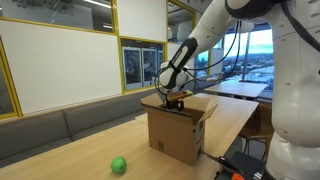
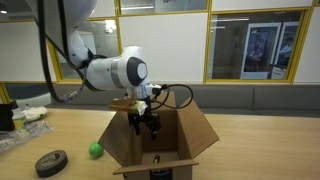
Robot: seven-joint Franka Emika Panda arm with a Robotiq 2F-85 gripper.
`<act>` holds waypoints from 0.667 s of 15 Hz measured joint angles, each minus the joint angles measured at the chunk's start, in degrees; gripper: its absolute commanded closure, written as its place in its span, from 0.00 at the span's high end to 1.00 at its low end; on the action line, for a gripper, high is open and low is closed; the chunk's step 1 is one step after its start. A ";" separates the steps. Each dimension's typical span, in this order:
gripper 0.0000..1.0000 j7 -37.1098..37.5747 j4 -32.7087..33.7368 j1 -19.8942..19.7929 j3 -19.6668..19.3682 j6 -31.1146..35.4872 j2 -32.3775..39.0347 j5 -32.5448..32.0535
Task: Put the spoon, apple and masking tape inside the box.
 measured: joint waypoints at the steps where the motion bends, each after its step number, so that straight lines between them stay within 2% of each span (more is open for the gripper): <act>1: 1.00 -0.29 0.00 0.10 0.04 -0.04 -0.02 0.43; 10: 1.00 -6.68 0.55 1.59 3.26 -3.43 -3.40 8.91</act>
